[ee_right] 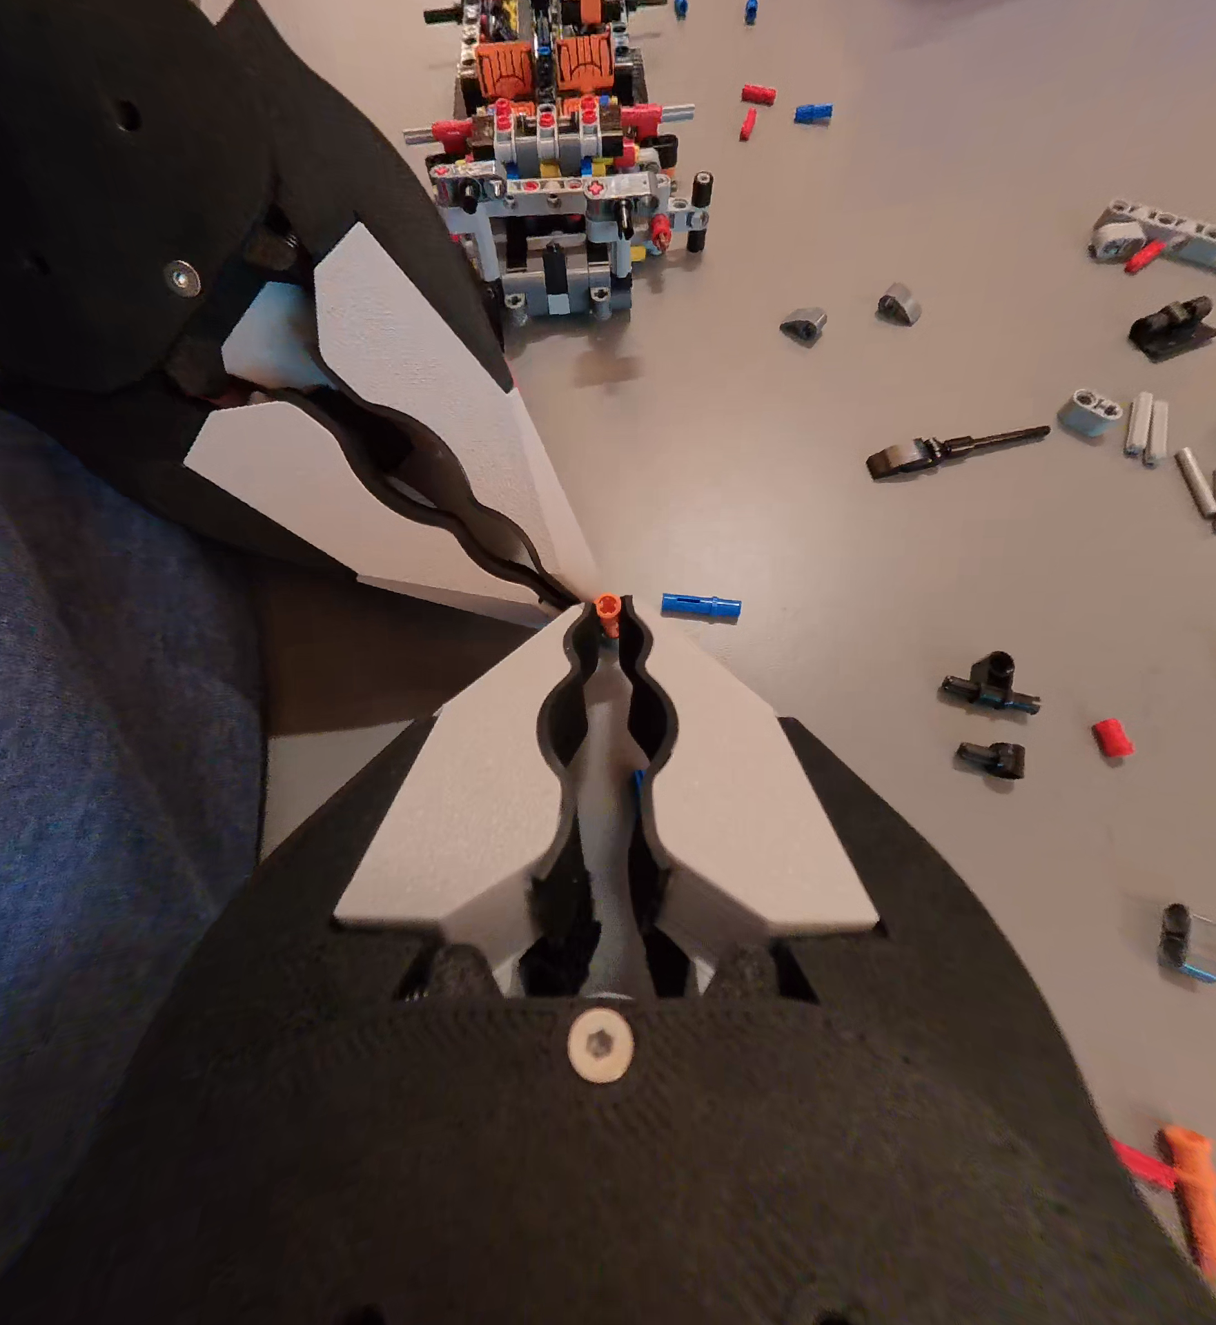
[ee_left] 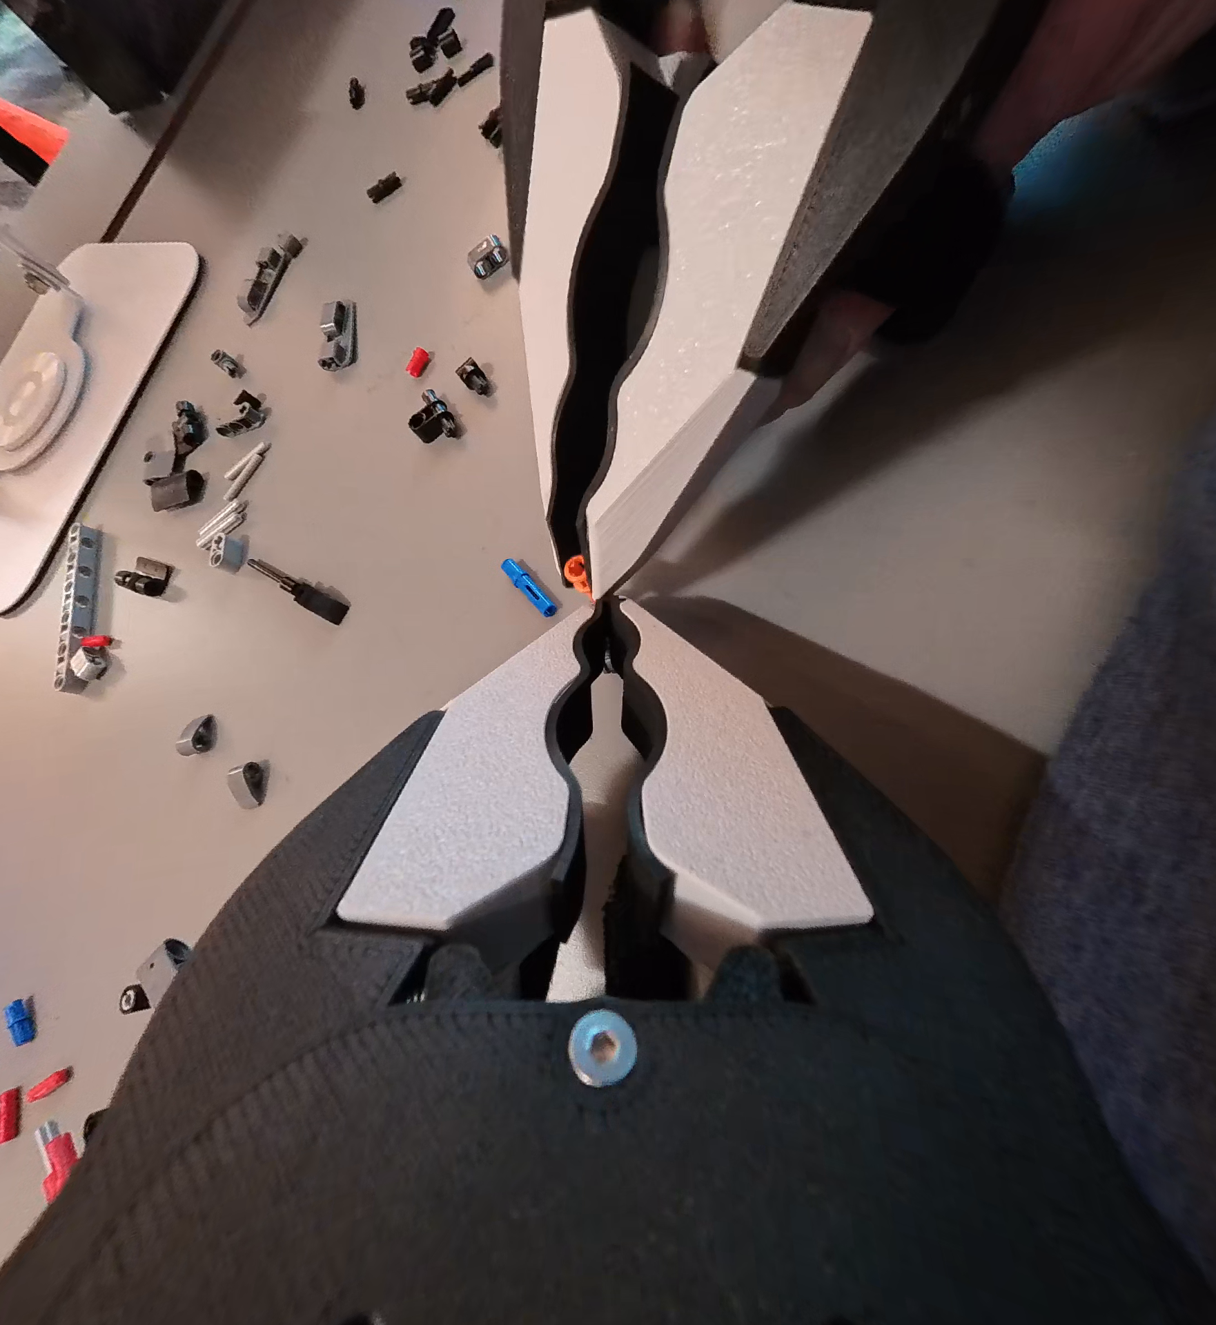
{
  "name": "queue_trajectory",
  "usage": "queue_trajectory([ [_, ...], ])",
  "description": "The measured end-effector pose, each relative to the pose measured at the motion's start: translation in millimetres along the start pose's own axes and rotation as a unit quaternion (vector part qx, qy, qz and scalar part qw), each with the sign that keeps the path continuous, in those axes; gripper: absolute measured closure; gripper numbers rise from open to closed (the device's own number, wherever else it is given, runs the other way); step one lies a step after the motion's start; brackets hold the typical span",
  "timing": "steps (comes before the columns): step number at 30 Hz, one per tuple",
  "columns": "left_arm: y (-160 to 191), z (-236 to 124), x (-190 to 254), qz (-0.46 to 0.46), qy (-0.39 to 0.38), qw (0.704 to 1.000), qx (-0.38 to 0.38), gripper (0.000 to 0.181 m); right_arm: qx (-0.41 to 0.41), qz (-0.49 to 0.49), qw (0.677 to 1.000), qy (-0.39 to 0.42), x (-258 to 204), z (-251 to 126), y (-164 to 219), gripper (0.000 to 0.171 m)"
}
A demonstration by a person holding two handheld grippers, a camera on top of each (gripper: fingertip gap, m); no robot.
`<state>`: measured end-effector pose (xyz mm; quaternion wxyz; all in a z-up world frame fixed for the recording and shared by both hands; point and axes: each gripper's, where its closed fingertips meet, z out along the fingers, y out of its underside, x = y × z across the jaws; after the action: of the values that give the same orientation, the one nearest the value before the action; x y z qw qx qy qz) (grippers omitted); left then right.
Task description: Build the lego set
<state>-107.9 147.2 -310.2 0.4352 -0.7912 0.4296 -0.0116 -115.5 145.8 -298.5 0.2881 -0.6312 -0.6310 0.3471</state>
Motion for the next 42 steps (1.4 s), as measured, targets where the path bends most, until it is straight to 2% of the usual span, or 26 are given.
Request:
queue_trajectory([
  [12,0,0,1,-0.005,0.01,1.0,0.0,0.181,-0.03,-0.001,0.999,0.01,0,2,3,0.168],
  [19,-3,-10,-6,-0.019,-0.015,0.999,0.026,0.181,-0.02,-0.014,1.0,0.02,2,1,2,0.167],
  [25,4,-4,-1,-0.012,-0.004,1.0,-0.003,0.181,-0.032,-0.02,0.999,0.025,0,1,2,0.168],
  [37,5,-3,-2,-0.015,-0.007,1.0,-0.007,0.181,-0.057,-0.031,0.997,0.043,0,3,3,0.168],
  [40,2,-6,-9,-0.021,-0.03,0.999,0.005,0.18,-0.013,-0.033,0.998,0.047,3,-2,-8,0.167],
  [42,-14,-18,-22,-0.069,-0.053,0.995,0.058,0.179,0.031,-0.077,0.994,0.077,4,-15,-27,0.167],
])
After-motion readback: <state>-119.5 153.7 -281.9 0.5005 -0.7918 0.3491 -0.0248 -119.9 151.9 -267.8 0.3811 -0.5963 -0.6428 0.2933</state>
